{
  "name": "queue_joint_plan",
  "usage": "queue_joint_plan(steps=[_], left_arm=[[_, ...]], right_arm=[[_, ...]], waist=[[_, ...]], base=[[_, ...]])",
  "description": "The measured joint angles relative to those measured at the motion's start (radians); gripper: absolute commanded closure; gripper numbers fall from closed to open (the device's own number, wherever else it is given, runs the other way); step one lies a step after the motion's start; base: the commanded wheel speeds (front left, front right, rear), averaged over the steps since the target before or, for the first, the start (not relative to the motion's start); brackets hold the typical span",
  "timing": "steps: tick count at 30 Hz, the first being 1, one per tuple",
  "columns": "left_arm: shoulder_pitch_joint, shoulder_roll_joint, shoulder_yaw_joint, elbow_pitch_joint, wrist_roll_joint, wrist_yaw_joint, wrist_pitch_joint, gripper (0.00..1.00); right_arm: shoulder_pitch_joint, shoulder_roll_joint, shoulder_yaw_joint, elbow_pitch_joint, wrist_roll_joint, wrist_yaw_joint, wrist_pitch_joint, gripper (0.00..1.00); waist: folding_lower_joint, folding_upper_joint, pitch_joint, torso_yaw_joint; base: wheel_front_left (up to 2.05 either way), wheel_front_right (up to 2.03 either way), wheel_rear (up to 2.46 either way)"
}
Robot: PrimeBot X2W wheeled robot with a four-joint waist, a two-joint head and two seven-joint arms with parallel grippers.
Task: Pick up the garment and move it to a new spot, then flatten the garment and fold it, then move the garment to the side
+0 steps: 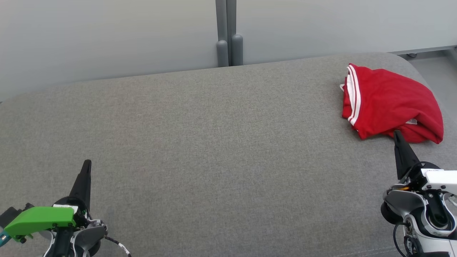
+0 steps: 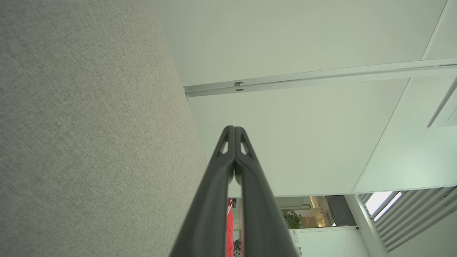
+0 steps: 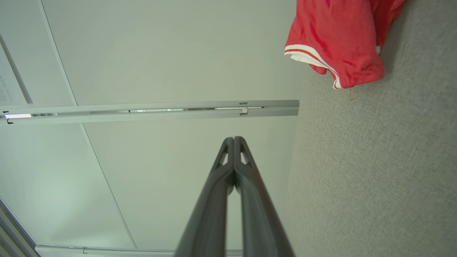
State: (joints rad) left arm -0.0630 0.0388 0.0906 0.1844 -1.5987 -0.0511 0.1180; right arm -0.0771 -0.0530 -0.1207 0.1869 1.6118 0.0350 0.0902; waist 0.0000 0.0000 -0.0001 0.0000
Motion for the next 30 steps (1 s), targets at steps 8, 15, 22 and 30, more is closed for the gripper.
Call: queue_joint_plan(steps=[8,15,22,30], left_arm=[[0.000,0.000,0.000,-0.001,0.000,0.000,0.000,1.00],[0.000,0.000,0.000,-0.001,0.000,0.000,0.000,1.00],[0.000,0.000,0.000,-0.001,0.000,0.000,0.000,1.00],[0.000,0.000,-0.001,-0.002,0.000,0.000,0.000,1.00]], right_arm=[[0.000,0.000,0.000,0.000,0.000,0.000,0.000,1.00],[0.000,0.000,0.000,0.000,0.000,0.000,0.000,1.00],[0.000,0.001,0.000,0.000,0.000,0.000,0.000,1.00],[0.000,0.001,0.000,0.000,0.000,0.000,0.000,1.00]], waist=[[0.0000,0.0000,0.000,0.000],[0.0000,0.0000,0.000,0.000],[0.0000,0.0000,0.000,0.000],[0.0000,0.0000,0.000,0.000]], base=[[0.00,0.00,0.00],[0.00,0.00,0.00],[0.00,0.00,0.00],[0.00,0.00,0.00]])
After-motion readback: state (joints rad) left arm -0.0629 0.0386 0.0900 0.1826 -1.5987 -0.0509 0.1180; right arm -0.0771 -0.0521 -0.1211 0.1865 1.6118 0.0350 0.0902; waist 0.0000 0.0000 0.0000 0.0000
